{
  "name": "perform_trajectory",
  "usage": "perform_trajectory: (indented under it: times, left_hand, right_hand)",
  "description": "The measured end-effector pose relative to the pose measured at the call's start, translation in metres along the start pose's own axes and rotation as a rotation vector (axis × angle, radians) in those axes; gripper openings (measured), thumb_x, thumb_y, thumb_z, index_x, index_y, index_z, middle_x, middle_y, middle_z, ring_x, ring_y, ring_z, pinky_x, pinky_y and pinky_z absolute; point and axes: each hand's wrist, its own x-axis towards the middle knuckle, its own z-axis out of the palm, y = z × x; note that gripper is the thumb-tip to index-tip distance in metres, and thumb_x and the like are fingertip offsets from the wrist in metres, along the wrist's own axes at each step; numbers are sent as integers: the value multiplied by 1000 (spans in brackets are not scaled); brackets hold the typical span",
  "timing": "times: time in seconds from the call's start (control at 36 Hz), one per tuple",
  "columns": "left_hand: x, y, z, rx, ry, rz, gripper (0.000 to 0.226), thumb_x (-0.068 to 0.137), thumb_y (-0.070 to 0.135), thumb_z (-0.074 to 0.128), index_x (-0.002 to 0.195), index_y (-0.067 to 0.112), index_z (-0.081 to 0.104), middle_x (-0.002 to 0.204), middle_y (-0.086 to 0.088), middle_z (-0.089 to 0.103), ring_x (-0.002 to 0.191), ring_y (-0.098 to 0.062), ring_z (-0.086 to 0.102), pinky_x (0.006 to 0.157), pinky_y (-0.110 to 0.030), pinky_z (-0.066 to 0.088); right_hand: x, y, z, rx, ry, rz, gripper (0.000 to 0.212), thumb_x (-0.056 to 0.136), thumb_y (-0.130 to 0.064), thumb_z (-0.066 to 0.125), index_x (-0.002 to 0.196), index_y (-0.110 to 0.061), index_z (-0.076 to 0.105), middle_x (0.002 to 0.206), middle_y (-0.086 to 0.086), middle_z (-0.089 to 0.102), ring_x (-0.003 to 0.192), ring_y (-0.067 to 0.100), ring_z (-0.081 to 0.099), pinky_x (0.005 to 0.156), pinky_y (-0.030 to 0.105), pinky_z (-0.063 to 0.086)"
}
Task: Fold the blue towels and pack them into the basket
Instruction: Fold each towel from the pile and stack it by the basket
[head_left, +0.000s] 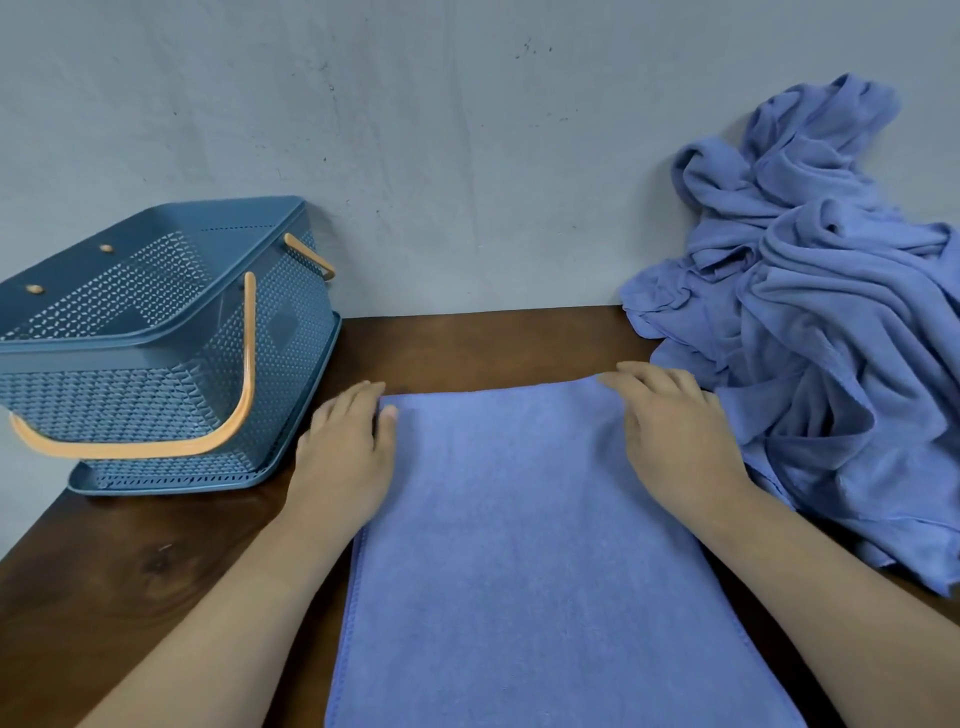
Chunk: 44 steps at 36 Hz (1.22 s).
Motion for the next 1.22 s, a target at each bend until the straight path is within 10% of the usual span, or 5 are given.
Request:
perform_trajectory:
  times: [0.14,0.31,0.69,1.22]
  left_hand:
    - [-23,30,-10,47,190,268,45,108,34,41,142,12,61,151,-9,56,143,-32,46,116,-51,40]
    - [-48,51,23,83,-254,422,57,110,58,33,163,36,35,172,14,28,161,-8,15,131,-36,14]
    - [-10,15,13,206,-337,166,94,87,96,19,168,49,6,177,17,-6,162,-5,-13,133,-49,-4]
    - [53,12,27,140,-306,107,104,85,98,23,170,39,10,177,18,1,163,-7,-8,131,-55,-2]
  right_hand:
    - [-14,-28,-13,66,16,-221,51,92,-2,59,134,-30,68,152,-9,54,133,24,50,104,41,42]
    - [-29,-45,-3,175,-325,-586,50,109,-52,42,158,-43,41,167,-19,31,153,4,27,125,31,23]
    - [5,0,9,67,-447,-112,98,80,-101,17,164,-54,0,176,-9,-15,160,12,-21,131,42,-3]
    - [58,7,32,46,-405,-34,101,71,-109,10,160,-62,-1,177,-11,-9,163,22,-12,129,54,-5]
